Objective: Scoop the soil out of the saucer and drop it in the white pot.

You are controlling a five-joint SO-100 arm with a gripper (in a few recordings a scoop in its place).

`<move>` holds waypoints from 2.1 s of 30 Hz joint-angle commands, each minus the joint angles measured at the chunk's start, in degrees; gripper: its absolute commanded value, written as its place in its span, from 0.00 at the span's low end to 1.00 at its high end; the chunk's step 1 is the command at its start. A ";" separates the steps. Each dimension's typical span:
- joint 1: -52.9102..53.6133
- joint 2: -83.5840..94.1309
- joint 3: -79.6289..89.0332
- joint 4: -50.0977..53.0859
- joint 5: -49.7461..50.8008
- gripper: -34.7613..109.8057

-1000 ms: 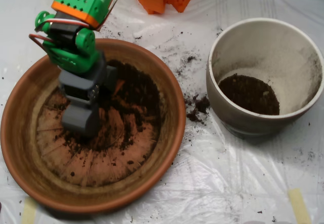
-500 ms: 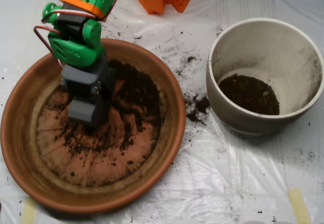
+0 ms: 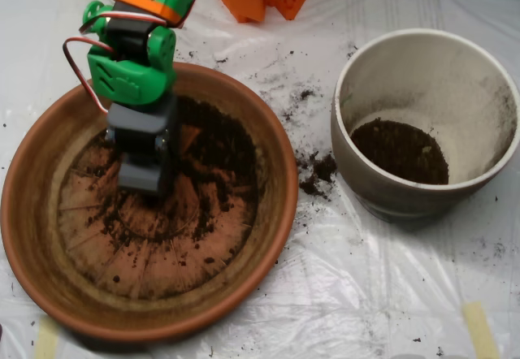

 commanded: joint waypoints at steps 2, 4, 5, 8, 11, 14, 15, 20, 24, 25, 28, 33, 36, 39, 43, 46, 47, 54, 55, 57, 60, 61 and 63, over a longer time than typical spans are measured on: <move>0.00 3.60 1.67 -3.69 -2.90 0.24; 0.26 3.60 1.41 -6.59 -3.43 0.24; 0.62 3.96 1.76 -8.88 -3.34 0.24; 1.32 2.90 -1.85 -10.02 -1.67 0.24; 1.41 6.15 -1.32 -13.27 0.35 0.24; -0.09 13.97 3.16 -16.26 2.20 0.24; -0.88 16.79 4.39 -16.26 2.99 0.24; -5.89 29.62 7.29 -12.22 6.06 0.24; -11.43 39.20 8.26 -7.38 7.38 0.24; -13.10 41.57 8.26 -5.89 7.47 0.24; -18.37 47.64 7.12 -0.88 7.65 0.24; -26.72 49.39 -0.18 7.73 7.82 0.24; -31.99 47.46 -4.57 12.04 7.38 0.24; -36.39 44.30 -9.58 15.56 7.65 0.24; -43.15 39.02 -15.64 19.42 6.68 0.24; -48.34 34.72 -18.81 22.06 5.01 0.24; -49.92 33.22 -19.51 22.94 4.22 0.24; -57.57 24.61 -23.38 32.70 0.70 0.55; -57.57 25.22 -22.68 32.08 0.88 0.51; -56.69 26.46 -22.15 31.46 1.67 0.47; -54.76 28.21 -22.76 31.03 2.72 0.47; -54.05 29.44 -22.85 30.41 3.52 0.47; -51.77 32.87 -23.38 28.83 6.06 0.48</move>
